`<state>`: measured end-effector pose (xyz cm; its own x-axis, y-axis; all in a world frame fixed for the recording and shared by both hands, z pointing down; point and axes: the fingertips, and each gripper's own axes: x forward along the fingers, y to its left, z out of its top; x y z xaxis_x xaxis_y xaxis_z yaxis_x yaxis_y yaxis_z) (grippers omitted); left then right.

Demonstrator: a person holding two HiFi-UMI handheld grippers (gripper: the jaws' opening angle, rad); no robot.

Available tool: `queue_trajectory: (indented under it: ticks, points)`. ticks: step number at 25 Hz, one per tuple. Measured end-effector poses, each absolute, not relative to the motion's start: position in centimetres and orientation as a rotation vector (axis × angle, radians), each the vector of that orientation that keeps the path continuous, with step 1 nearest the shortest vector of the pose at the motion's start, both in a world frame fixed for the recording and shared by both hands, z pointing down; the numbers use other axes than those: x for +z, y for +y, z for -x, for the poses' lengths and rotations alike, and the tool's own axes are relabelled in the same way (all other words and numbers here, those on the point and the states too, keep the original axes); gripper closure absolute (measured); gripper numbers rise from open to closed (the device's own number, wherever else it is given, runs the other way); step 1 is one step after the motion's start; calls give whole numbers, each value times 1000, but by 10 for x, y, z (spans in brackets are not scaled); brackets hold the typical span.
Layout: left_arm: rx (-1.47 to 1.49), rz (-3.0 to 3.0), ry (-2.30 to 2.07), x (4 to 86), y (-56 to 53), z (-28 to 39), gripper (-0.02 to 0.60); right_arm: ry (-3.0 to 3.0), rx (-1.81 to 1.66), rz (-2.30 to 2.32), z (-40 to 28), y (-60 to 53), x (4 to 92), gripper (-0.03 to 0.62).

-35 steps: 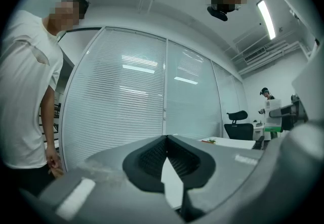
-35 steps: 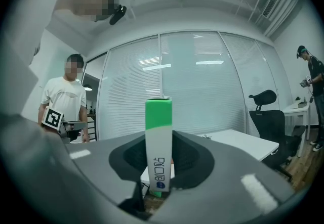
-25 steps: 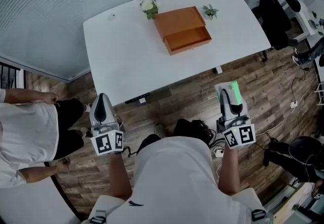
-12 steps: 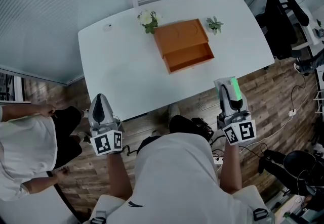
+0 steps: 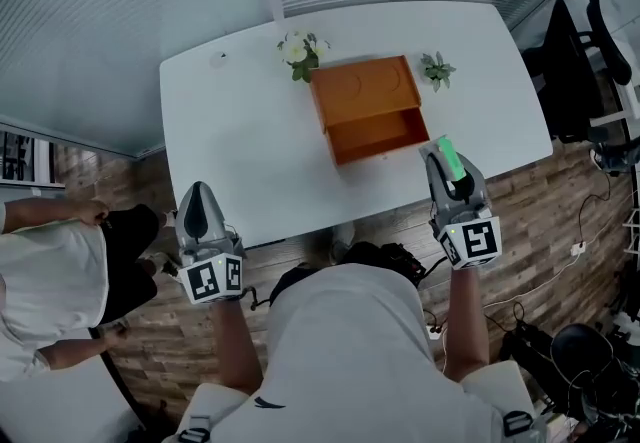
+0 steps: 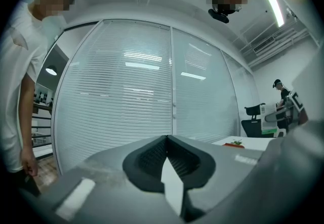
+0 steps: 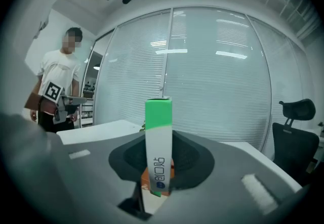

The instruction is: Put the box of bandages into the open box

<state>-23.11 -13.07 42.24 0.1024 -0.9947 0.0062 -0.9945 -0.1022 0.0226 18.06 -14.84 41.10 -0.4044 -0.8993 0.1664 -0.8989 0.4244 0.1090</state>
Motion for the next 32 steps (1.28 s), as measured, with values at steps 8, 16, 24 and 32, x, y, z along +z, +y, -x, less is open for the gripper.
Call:
queue_trajectory:
  ticks: [8, 16, 24, 32]
  points:
    - [12, -2301, -2103, 426, -128, 240, 575, -2149, -284, -1323, -163, -176, 453, 505]
    - [26, -2306, -2107, 430, -123, 242, 575, -1745, -552, -895, -141, -205, 518, 505]
    - [41, -2289, -2134, 433, -113, 251, 575, -1747, -520, -783, -130, -210, 530, 467]
    - [46, -2262, -2145, 436, -113, 253, 575, -1778, -481, -775, -130, -215, 527, 403]
